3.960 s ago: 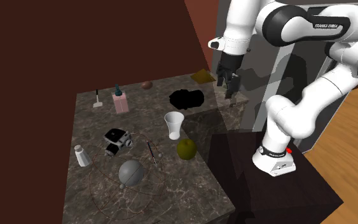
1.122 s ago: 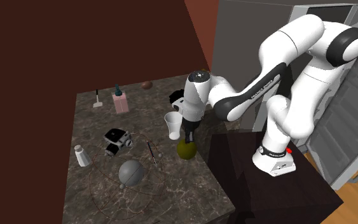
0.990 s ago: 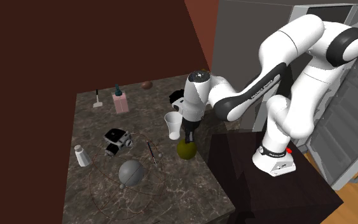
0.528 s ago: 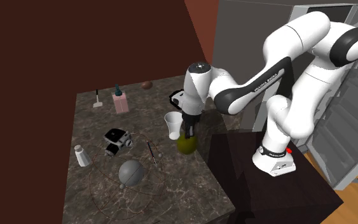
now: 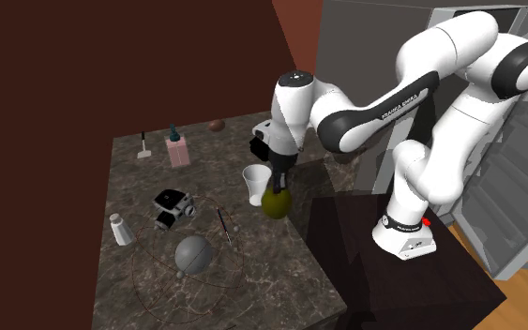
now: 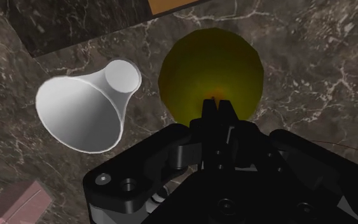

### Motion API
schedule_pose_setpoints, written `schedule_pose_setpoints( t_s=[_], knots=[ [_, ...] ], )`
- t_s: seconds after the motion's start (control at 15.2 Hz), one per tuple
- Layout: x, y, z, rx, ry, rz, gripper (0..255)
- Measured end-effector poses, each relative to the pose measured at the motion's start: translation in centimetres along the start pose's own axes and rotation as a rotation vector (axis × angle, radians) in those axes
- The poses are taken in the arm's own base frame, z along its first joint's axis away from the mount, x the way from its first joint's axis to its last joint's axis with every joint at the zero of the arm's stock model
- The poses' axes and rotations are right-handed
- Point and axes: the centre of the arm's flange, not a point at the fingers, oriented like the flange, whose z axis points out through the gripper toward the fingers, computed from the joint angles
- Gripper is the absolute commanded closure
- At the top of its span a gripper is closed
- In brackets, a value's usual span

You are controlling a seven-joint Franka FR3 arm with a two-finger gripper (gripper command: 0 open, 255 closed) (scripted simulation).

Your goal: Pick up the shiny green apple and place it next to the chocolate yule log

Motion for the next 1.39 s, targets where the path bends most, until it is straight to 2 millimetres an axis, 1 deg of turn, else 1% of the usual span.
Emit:
schedule_pose_setpoints(
  t_s=[0.86, 1.25, 1.39],
  knots=[
    [0.4, 1.1, -6.9, 0.0, 0.0, 0.0, 255],
    [0.6, 1.3, -9.8, 0.0, 0.0, 0.0, 255],
    [-0.2, 3.0, -10.1, 0.0, 0.0, 0.001, 255]
  ],
)
